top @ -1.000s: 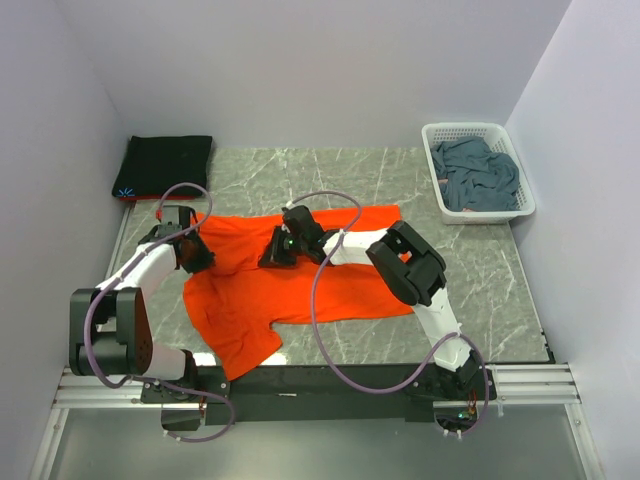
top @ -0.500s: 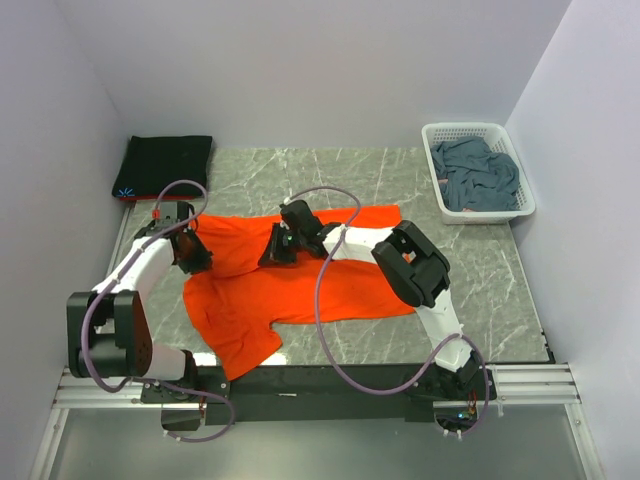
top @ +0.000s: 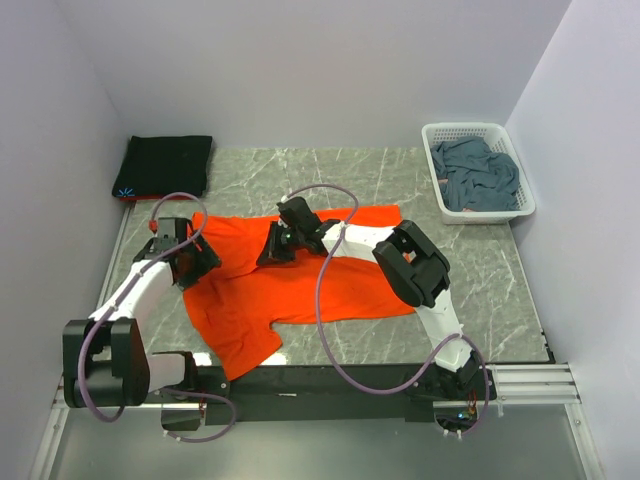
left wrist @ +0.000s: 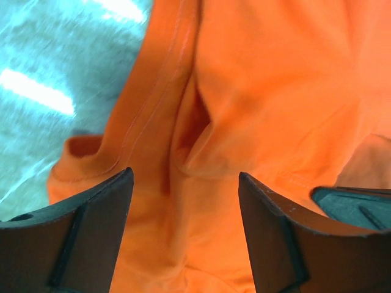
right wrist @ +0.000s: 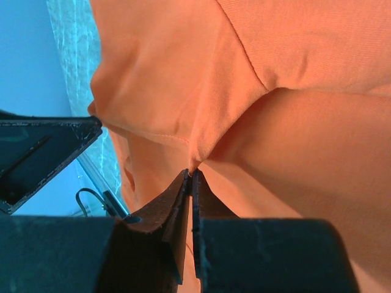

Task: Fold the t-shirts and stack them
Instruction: Fold the tshirt

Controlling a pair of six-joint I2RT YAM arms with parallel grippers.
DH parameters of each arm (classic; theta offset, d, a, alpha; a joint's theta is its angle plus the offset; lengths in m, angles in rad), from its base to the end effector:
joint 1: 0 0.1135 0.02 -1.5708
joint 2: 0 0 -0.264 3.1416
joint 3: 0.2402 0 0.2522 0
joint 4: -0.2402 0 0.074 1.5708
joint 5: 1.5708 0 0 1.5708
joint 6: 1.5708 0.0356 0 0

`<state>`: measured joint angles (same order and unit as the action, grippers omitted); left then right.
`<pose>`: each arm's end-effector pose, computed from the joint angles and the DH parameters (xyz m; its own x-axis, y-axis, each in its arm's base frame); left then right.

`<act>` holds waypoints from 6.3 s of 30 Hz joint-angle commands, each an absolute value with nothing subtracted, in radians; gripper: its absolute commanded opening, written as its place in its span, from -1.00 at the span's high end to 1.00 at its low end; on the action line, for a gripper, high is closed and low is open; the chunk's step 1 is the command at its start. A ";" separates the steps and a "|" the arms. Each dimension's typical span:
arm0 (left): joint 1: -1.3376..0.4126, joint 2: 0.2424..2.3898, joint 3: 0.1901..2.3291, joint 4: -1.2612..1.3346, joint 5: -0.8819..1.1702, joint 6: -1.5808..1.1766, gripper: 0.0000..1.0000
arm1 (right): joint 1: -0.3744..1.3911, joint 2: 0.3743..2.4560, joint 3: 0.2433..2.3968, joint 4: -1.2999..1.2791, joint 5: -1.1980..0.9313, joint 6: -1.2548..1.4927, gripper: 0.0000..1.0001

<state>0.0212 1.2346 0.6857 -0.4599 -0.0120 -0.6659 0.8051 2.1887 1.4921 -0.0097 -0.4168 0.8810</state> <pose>0.2315 0.0053 0.1934 -0.6482 -0.6316 -0.4253 -0.5443 0.7749 -0.3212 0.3225 0.3563 0.1484 -0.9594 0.0198 -0.2815 -0.2084 0.6229 0.7540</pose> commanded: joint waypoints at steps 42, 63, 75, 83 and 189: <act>0.023 1.298 0.724 -0.397 0.011 -0.635 0.07 | 0.805 2.171 1.493 0.043 -0.451 0.868 0.81; 0.023 1.330 0.813 -0.554 0.018 -0.656 0.81 | 0.805 2.151 1.502 0.008 -0.443 0.847 0.81; 0.023 1.373 0.779 -0.581 -0.009 -0.713 0.61 | 0.802 2.172 1.539 -0.103 -0.434 0.779 0.65; 0.066 1.290 0.883 -0.558 -0.097 -0.758 -0.32 | 0.701 2.007 1.531 -0.260 -0.287 0.615 0.25; 0.084 1.316 0.695 -0.747 -0.233 -0.897 0.12 | 0.508 1.304 0.750 -0.342 -0.146 0.468 0.13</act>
